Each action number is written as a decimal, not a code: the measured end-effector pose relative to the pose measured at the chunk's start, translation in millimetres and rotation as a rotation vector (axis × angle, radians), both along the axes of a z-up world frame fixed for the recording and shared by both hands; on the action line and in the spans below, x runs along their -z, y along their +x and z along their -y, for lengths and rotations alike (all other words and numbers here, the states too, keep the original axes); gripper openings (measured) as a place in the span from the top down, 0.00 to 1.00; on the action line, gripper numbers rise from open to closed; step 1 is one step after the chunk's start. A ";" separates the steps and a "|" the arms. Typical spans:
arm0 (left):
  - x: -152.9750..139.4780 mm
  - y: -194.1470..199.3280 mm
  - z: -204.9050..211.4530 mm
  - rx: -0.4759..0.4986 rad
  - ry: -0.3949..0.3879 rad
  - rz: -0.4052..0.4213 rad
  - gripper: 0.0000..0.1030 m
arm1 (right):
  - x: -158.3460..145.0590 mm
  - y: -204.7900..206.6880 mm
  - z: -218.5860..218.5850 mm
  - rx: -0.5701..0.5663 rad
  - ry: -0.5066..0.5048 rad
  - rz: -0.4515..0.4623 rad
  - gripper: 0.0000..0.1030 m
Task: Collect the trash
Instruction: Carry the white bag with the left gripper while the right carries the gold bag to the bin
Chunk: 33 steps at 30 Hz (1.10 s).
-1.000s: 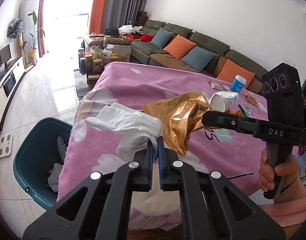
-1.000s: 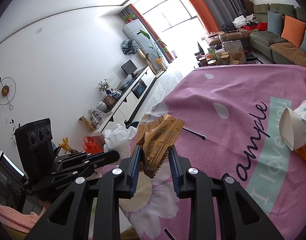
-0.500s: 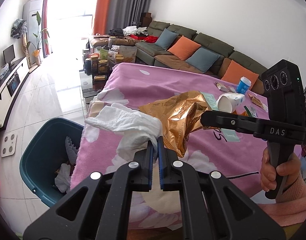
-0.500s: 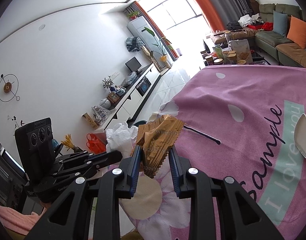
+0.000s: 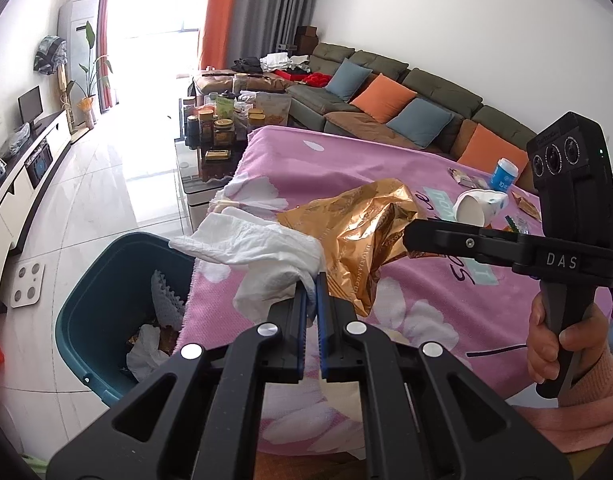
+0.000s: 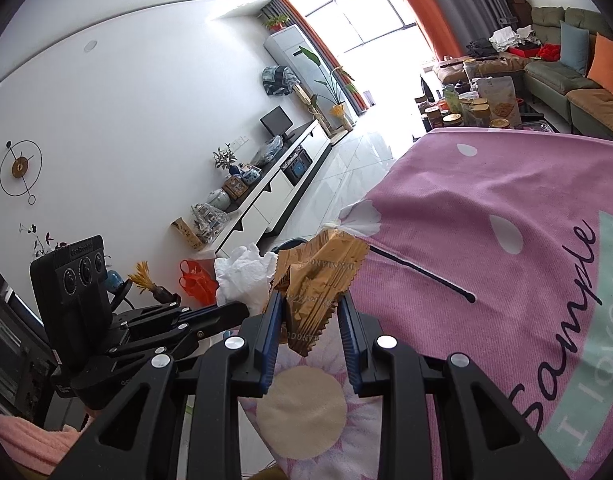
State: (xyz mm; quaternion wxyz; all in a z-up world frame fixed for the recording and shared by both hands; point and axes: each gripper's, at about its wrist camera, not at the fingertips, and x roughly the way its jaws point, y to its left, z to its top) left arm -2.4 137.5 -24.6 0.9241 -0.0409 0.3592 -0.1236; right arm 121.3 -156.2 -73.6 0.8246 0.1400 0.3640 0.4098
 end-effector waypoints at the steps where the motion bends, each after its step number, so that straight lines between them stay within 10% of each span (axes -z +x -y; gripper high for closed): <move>1: 0.5 0.6 -1.5 -0.004 0.000 0.000 0.95 | 0.2 0.9 -2.2 -0.004 -0.001 0.000 0.74; 33: 13.6 15.1 -46.3 -0.134 0.037 -0.012 0.95 | 5.0 16.2 -57.1 -0.093 -0.043 -0.003 0.74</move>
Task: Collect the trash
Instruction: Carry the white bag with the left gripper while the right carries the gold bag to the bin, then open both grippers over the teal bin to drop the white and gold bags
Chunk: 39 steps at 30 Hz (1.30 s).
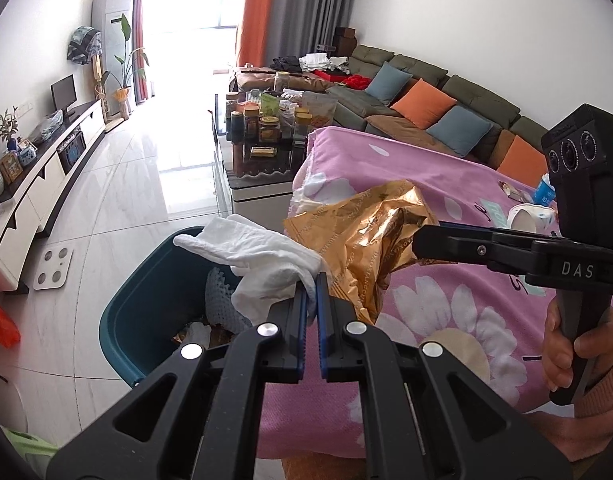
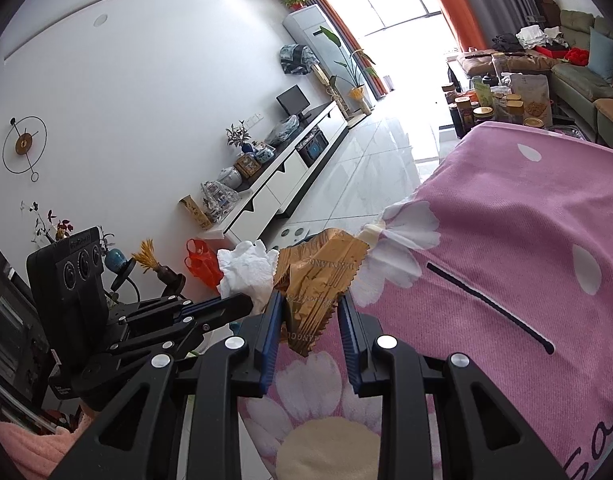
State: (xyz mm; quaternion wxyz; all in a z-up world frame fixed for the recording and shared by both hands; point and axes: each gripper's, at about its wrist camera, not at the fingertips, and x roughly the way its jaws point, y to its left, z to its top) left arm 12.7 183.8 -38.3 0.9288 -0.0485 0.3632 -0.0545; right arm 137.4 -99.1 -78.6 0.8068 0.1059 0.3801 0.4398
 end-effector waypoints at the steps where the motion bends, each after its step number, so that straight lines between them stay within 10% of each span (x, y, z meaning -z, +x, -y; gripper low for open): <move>1: 0.8 1.1 -0.4 -0.003 0.001 -0.001 0.95 | -0.4 0.7 -2.0 -0.003 -0.002 -0.001 0.74; 39: 28.8 24.3 -44.3 -0.128 0.014 -0.061 0.95 | -0.4 12.9 -57.4 -0.070 -0.074 -0.008 0.75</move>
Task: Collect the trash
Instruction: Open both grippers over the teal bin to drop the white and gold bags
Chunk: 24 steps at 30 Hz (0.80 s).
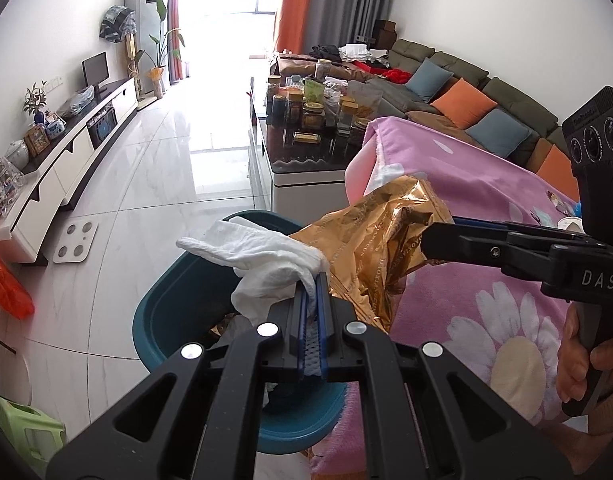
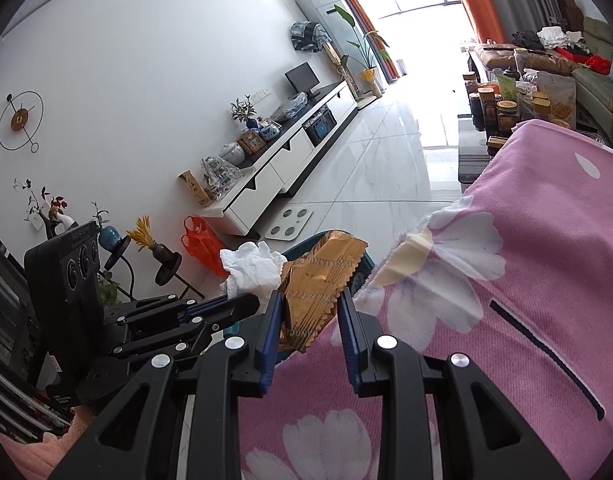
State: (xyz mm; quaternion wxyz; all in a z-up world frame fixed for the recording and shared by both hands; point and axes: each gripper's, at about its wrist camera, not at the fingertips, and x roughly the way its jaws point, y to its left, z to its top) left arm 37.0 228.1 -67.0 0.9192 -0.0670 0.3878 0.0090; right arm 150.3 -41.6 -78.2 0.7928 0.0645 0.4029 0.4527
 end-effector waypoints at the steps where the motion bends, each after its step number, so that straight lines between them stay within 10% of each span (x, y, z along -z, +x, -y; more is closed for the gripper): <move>1: 1.1 0.4 -0.7 -0.001 0.000 -0.003 0.95 | -0.1 0.5 -1.7 -0.001 -0.003 0.001 0.75; 24: 34.2 16.8 -11.3 -0.038 -0.017 -0.084 0.95 | 10.6 -0.1 -51.1 -0.037 -0.111 -0.003 0.74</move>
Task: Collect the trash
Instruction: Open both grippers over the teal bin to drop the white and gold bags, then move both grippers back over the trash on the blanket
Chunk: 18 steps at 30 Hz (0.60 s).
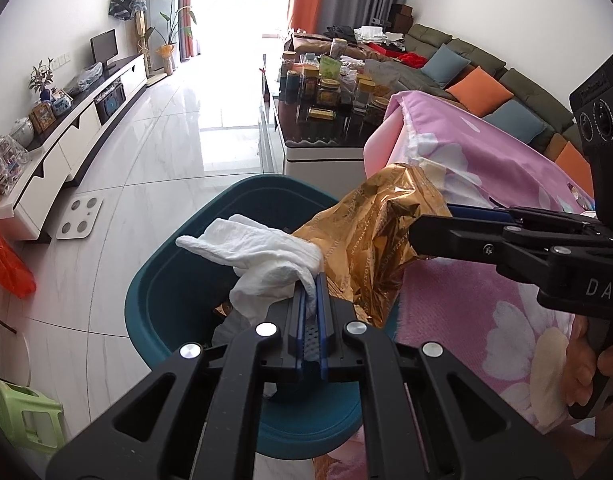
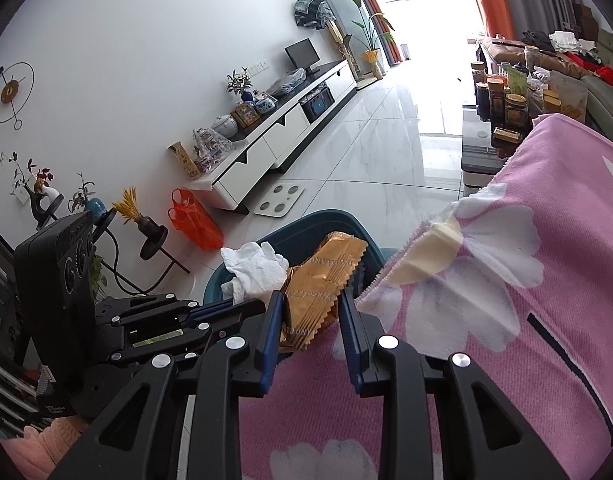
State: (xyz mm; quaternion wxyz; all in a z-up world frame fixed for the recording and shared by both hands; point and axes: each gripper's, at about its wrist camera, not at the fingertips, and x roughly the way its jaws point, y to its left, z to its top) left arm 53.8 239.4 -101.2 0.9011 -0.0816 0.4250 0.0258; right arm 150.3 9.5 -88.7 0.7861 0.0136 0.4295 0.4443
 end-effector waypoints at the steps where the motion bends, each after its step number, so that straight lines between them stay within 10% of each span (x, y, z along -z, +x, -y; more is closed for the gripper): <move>1: 2.4 1.0 -0.1 -0.001 -0.002 -0.005 0.95 | 0.1 0.2 -2.1 0.001 -0.004 -0.001 0.74; 11: 8.8 3.4 -6.9 -0.022 -0.012 -0.016 0.91 | 3.2 0.5 -7.3 0.005 -0.013 -0.006 0.73; 18: -1.7 -6.0 -2.4 -0.023 -0.005 0.022 0.69 | 1.6 -0.7 8.9 0.021 0.006 0.001 0.71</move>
